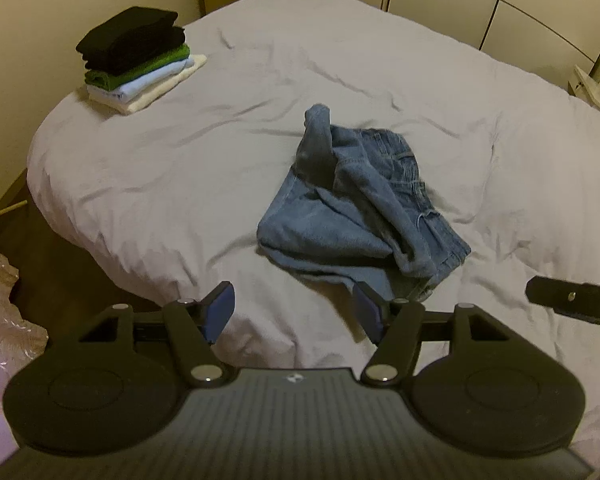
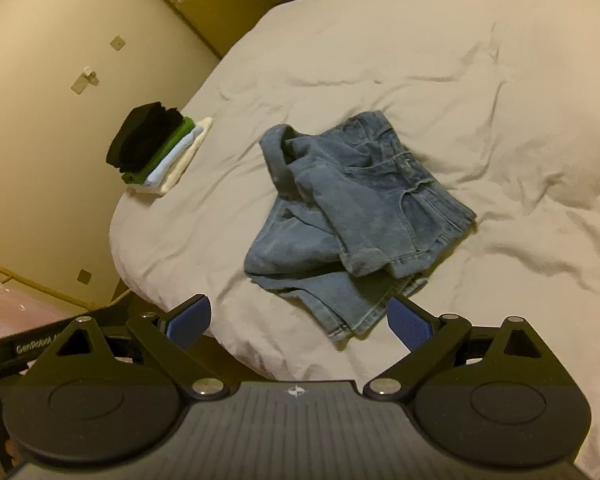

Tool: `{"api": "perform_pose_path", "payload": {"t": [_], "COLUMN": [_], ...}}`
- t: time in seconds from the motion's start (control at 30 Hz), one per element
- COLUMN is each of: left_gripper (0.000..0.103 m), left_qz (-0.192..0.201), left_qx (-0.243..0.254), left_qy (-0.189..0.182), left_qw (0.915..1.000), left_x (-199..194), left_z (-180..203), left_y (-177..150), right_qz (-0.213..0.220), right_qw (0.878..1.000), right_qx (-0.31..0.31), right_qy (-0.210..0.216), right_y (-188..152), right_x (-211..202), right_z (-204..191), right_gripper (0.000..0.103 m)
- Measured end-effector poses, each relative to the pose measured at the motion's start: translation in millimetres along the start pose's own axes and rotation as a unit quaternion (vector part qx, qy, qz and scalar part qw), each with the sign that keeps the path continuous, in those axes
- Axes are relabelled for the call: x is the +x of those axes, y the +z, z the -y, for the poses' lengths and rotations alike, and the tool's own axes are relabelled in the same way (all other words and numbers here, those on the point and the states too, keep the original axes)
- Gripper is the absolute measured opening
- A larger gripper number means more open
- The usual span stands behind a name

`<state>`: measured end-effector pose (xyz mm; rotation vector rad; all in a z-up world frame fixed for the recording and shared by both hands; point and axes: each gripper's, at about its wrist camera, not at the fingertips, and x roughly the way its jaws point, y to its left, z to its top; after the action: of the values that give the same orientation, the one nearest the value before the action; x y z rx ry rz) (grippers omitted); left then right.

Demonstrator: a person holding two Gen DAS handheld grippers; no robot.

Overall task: Fold clothes
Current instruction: 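Move both open grippers toward the crumpled jeans on the bed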

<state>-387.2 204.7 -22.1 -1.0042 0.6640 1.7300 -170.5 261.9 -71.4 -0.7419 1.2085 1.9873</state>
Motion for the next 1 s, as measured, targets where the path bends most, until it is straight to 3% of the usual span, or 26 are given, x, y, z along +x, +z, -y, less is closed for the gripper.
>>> {"api": "perform_pose_path", "payload": {"t": [0.67,0.87,1.0], "left_gripper": [0.062,0.071,0.076], "left_qz": [-0.015,-0.03,-0.054], "left_qx": [-0.004,-0.022,-0.064], "left_qy": [0.0,-0.011,-0.037], "left_qw": [0.9999,0.9992,0.9958], "left_x": [14.7,34.8,70.2], "left_z": [-1.6,-6.8,-18.8], "left_y": [4.0,3.1,-5.0], "right_qz": [-0.004,-0.016,-0.027], "right_qw": [1.0,1.0,0.999], "right_qx": [-0.01,-0.009,0.01], "right_qy": [-0.015,-0.015,-0.025], "right_y": [5.9,9.6,7.5], "right_x": [11.2,23.4,38.6], "right_z": [-0.4,1.6,16.8], "right_gripper": [0.097,0.098,0.098]}}
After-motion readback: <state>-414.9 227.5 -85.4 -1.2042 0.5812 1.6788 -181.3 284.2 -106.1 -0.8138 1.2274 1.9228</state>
